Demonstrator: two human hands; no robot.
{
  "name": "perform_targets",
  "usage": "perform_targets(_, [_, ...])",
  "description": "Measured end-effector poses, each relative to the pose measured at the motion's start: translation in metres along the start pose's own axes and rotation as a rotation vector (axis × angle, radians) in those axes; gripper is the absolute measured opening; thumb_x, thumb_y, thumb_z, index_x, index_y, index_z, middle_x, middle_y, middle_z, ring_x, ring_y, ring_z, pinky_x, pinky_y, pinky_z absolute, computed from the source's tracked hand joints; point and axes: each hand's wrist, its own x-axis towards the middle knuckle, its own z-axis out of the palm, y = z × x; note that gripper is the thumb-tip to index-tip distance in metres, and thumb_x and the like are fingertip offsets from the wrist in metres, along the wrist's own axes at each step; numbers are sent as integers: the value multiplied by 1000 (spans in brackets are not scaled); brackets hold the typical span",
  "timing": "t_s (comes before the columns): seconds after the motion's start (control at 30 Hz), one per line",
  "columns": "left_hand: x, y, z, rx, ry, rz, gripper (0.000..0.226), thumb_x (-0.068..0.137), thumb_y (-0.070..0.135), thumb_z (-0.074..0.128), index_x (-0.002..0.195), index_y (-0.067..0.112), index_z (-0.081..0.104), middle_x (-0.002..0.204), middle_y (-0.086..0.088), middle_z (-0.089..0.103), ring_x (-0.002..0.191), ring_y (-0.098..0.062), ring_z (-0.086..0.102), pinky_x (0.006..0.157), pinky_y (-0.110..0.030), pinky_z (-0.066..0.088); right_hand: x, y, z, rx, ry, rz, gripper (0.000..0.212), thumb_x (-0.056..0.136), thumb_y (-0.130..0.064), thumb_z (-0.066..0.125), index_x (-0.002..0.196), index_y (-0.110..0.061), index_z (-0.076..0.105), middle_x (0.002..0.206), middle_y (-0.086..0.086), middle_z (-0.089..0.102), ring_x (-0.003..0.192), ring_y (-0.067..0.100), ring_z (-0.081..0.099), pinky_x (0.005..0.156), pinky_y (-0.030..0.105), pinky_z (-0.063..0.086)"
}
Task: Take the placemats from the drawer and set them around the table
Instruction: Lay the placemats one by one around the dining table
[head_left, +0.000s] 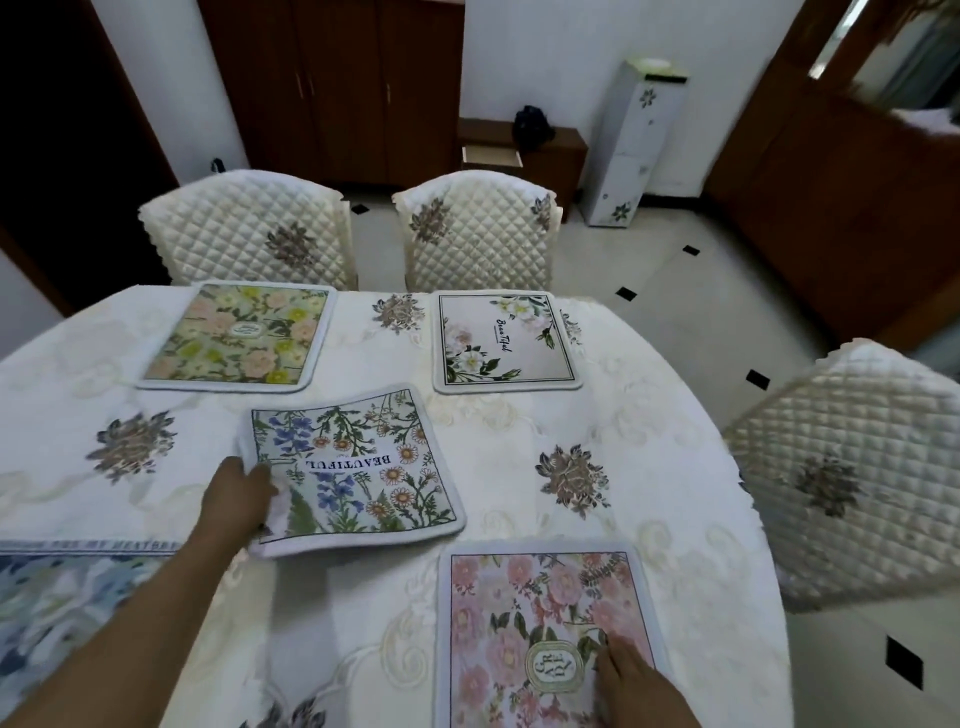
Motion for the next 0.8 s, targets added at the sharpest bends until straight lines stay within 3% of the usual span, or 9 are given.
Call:
perform_targets(0.07, [-35, 21, -5, -212, -31, -11, 14, 95, 14, 44, 86, 6, 50, 82, -17, 61, 70, -30, 59, 38, -31, 48, 5, 1, -17, 10, -76, -8, 55, 28, -54, 94, 68, -20, 79, 69, 0, 74, 62, 8, 72, 45, 19, 54])
perform_targets(0.13, [-74, 35, -12, -304, -48, -14, 20, 96, 12, 45, 76, 16, 48, 77, -11, 59, 64, -22, 57, 47, -28, 47, 21, 0, -37, 226, -230, 45, 41, 69, -61, 73, 69, -20, 67, 79, -1, 67, 75, 10, 68, 63, 24, 54])
perform_targets(0.2, [-115, 39, -16, -286, -90, 7, 18, 97, 13, 47, 81, 20, 52, 78, -1, 57, 66, -14, 55, 56, -25, 42, 42, -2, -58, 646, -320, 269, 41, 96, -51, 43, 77, -16, 53, 85, 4, 58, 75, 17, 62, 67, 32, 49])
perform_targets(0.27, [-155, 37, -16, -264, -115, 26, 7, 98, 16, 48, 97, 17, 54, 86, 0, 59, 71, -11, 54, 62, -25, 43, 62, -2, -74, 1314, -425, 515, 46, 101, -48, 38, 92, -8, 58, 92, 10, 62, 72, 22, 61, 64, 34, 49])
perform_targets(0.33, [-193, 28, -6, -267, -124, 7, 4, 99, 20, 49, 102, 21, 53, 89, 0, 61, 74, -10, 56, 69, -30, 44, 77, 3, -80, 1725, -489, 581, 58, 98, -54, 40, 111, -1, 58, 105, 18, 66, 81, 29, 63, 65, 34, 48])
perform_targets(0.43, [-249, 20, 17, -280, -99, -71, 3, 99, 26, 52, 99, 28, 51, 89, 5, 60, 74, -10, 58, 64, -29, 44, 76, 10, -83, 1573, -541, 538, 49, 97, -43, 53, 121, -1, 58, 114, 12, 63, 95, 29, 65, 77, 35, 51])
perform_targets(0.5, [-274, 15, 30, -236, -104, -64, 9, 99, 22, 51, 92, 22, 57, 97, -8, 63, 78, -19, 64, 60, -30, 43, 70, 20, -80, 1372, -429, 531, 25, 93, -29, 57, 103, -6, 64, 90, 11, 65, 71, 21, 62, 64, 27, 49])
perform_targets(0.63, [-312, 21, 51, -30, -78, 15, 22, 99, 24, 49, 94, 5, 58, 88, -30, 64, 70, -23, 68, 55, -32, 42, 57, 53, -82, 1157, -302, 368, 14, 96, -21, 51, 90, -10, 56, 90, 10, 59, 77, 22, 56, 73, 27, 46])
perform_targets(0.8, [-337, 52, 83, 27, 21, 76, 24, 98, 26, 47, 80, 12, 53, 69, -11, 66, 61, -21, 66, 54, -32, 45, 50, 92, -104, 1057, -100, 230, 21, 98, -23, 40, 79, -18, 45, 74, 1, 53, 59, 14, 53, 47, 26, 33])
